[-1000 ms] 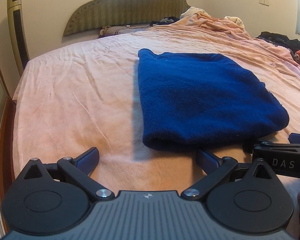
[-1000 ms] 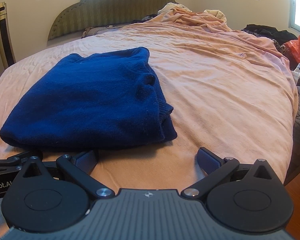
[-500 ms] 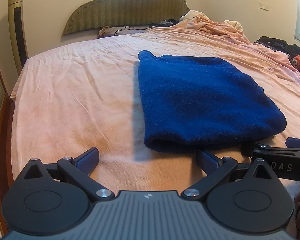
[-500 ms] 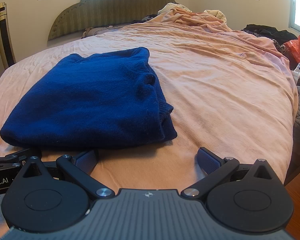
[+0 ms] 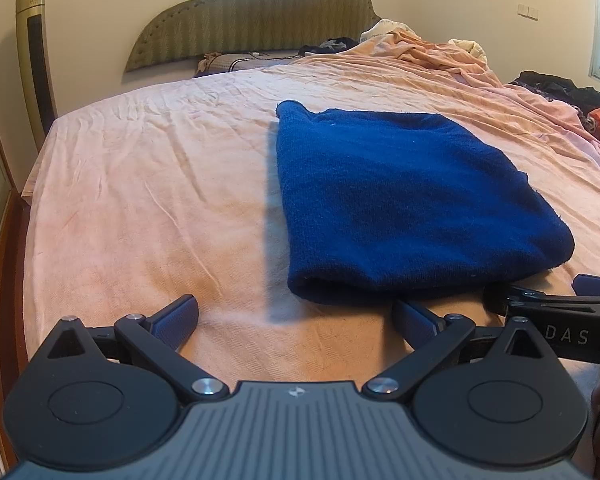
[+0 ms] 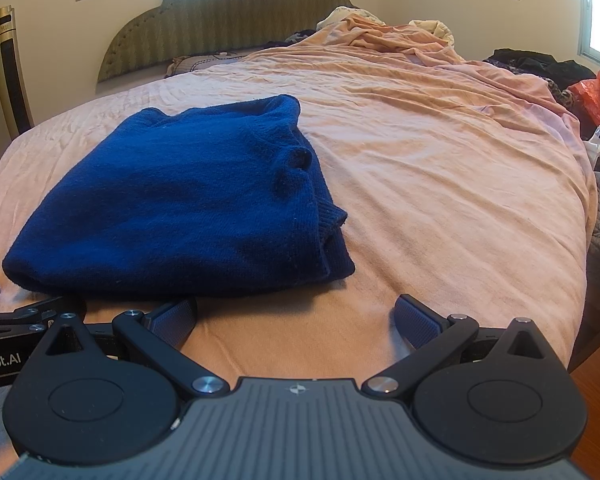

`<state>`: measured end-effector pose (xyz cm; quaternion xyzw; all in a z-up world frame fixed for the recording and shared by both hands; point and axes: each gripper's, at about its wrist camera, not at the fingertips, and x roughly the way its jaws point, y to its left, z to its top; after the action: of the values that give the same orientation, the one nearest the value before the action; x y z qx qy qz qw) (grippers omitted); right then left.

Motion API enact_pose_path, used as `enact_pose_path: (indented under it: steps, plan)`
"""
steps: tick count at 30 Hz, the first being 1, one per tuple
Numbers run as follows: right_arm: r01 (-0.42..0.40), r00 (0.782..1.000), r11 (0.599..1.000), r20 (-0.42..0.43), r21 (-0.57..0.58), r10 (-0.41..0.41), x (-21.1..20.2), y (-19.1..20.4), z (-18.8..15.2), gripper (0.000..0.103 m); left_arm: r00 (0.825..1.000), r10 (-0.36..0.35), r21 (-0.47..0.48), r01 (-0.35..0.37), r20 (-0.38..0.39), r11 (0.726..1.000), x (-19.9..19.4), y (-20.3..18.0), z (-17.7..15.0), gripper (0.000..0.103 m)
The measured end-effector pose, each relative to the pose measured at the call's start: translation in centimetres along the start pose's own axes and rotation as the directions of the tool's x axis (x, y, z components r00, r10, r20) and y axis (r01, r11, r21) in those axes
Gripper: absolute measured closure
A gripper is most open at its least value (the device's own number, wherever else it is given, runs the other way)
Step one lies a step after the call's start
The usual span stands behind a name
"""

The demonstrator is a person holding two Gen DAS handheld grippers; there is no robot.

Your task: Fold small clothes

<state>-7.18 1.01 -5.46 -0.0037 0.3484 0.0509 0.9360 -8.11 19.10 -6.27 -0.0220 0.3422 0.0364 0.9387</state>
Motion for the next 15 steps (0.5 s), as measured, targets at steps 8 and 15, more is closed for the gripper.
enact_pose_path:
  steps: [8,15]
  plan:
    - [0.000,1.000,1.000,0.001,0.000,0.000,0.02,0.07,-0.03,0.000,1.000,0.009,0.010,-0.009,-0.005,1.000,0.11,-0.22,0.05,0.000]
    - [0.000,1.000,1.000,0.001,0.001,0.000,0.05,0.08,-0.04,0.000,1.000,0.010,0.010,-0.009,-0.005,1.000,0.22,-0.33,0.09,0.000]
